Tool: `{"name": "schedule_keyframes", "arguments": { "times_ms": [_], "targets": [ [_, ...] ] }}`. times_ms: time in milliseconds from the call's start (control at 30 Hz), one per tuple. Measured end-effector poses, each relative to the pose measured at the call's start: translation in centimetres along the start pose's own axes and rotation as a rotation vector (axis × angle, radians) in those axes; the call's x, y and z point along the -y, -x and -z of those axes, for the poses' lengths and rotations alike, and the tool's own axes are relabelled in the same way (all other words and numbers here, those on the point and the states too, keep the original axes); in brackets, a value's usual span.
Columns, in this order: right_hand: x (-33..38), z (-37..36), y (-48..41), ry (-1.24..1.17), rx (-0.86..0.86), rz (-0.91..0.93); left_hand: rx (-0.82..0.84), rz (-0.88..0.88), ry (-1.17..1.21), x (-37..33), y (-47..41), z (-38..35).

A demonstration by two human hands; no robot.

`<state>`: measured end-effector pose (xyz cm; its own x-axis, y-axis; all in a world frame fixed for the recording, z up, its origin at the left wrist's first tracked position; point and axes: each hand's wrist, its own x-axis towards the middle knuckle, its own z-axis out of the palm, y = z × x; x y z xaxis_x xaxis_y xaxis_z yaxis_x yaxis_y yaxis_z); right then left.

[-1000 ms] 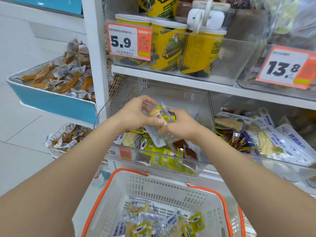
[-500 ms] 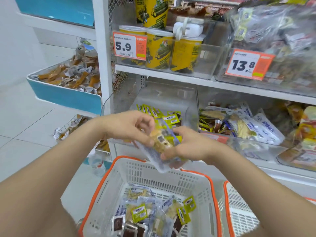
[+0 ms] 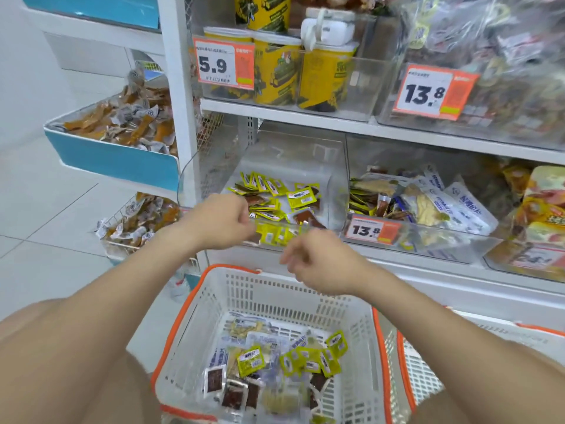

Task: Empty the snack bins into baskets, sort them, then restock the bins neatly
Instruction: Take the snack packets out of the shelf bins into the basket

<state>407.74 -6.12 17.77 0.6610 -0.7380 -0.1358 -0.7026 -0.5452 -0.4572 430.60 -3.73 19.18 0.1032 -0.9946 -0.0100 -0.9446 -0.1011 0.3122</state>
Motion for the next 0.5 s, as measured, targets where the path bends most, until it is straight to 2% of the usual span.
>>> {"name": "schedule_keyframes", "arguments": {
  "times_ms": [67, 100, 167, 233, 267, 367, 500],
  "targets": [
    [0.8, 1.4, -1.1, -0.228, -0.267, 0.030, -0.200, 0.101, 0.027, 0.3, -1.5, 0.0],
    [1.0, 2.0, -1.9, -0.223, -0.380, 0.040, -0.249, 0.143, 0.006, 0.4, -2.3, 0.0],
    [0.6, 2.5, -3.8, -0.035, -0.479, 0.010, -0.196, 0.205, -0.046, 0.6, -3.7, 0.0],
    [-0.2, 2.8, -5.8, 0.142, -0.402, -0.091, -0.024, 0.239, -0.056, 0.9, -5.4, 0.1],
    [-0.6, 2.9, -6.7, 0.143, -0.349, -0.143, 0.058, 0.241, -0.057, 1.0, -6.1, 0.2],
    [-1.6, 3.1, -8.8, 0.013, -0.207, -0.239, 0.205, 0.265, -0.042, 1.5, -7.8, 0.5],
    [-2.4, 2.9, -11.5, -0.044, -0.017, -0.320, 0.330, 0.284, -0.034, 1.7, -9.3, 0.4]
  ]
}}
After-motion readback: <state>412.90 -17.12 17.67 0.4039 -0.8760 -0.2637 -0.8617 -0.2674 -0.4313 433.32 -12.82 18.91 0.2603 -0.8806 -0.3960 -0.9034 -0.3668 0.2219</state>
